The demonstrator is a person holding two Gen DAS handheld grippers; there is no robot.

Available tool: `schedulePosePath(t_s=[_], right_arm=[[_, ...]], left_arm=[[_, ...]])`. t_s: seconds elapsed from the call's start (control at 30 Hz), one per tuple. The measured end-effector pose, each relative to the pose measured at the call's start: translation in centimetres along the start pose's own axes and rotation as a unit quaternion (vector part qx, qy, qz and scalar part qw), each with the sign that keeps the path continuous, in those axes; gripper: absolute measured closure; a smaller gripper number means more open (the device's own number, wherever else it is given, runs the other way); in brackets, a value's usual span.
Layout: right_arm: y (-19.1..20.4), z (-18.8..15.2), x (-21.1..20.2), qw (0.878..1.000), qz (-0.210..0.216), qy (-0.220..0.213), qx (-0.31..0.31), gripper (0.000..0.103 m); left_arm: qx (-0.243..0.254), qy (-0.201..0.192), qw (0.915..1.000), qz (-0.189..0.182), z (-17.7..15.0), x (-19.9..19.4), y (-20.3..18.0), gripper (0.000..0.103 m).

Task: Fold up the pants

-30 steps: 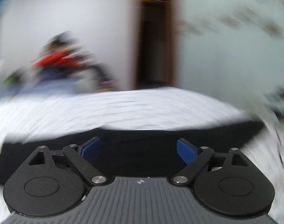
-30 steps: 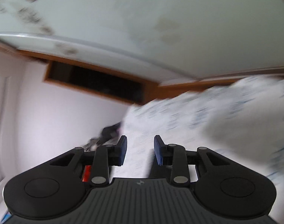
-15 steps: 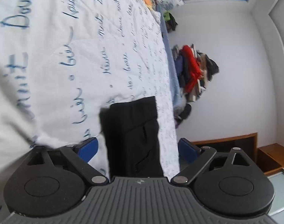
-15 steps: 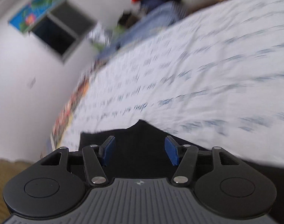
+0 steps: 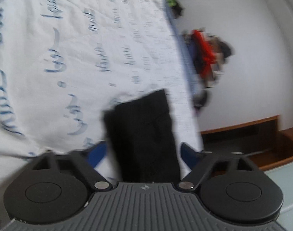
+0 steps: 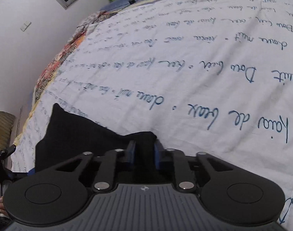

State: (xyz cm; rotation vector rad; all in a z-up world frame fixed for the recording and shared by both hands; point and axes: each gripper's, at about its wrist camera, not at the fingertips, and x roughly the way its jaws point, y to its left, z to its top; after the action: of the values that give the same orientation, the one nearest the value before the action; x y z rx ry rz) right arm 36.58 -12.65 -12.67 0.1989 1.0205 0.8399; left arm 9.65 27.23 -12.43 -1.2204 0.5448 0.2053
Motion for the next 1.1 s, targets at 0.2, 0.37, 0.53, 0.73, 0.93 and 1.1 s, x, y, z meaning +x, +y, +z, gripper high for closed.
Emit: schedulePosePath(t_s=[0.2,0.37,0.53,0.73,0.93,1.1], right_arm=[[-0.6,-0.6,-1.4,1.000,0.013,-0.020,0.018,0.092],[-0.1,0.3,-2.2,0.998,0.021,-0.051,0.028,0.097],[-2.5,-0.8,-0.5,0.996,0.005,-0.053,0.070,0.101],[-2.5,-1.9,-3.3,0.985,-0.010,-0.114,0.132,0.097],[-2.6,-10.9,-14.1,0.950,0.045,-0.246,0.190,0.083],[-3.7,-25.3,-22.7,0.893,-0.017,-0.361,0.267,0.053]], left_arm=[[0.018,-0.004,0.9981,0.059,0.4,0.7,0.1,0.079],[0.129,-0.047,0.9850,0.104,-1.3,-1.1,-2.9,0.084],[0.125,-0.041,0.9861,0.101,-1.2,-0.2,-1.1,0.082],[0.123,-0.051,0.9880,0.078,-1.6,-2.3,-1.4,0.065],[0.189,-0.134,0.9707,0.062,-3.3,-7.1,-4.9,0.044],[0.256,-0.163,0.9528,0.007,-6.5,-7.0,-9.3,0.031]])
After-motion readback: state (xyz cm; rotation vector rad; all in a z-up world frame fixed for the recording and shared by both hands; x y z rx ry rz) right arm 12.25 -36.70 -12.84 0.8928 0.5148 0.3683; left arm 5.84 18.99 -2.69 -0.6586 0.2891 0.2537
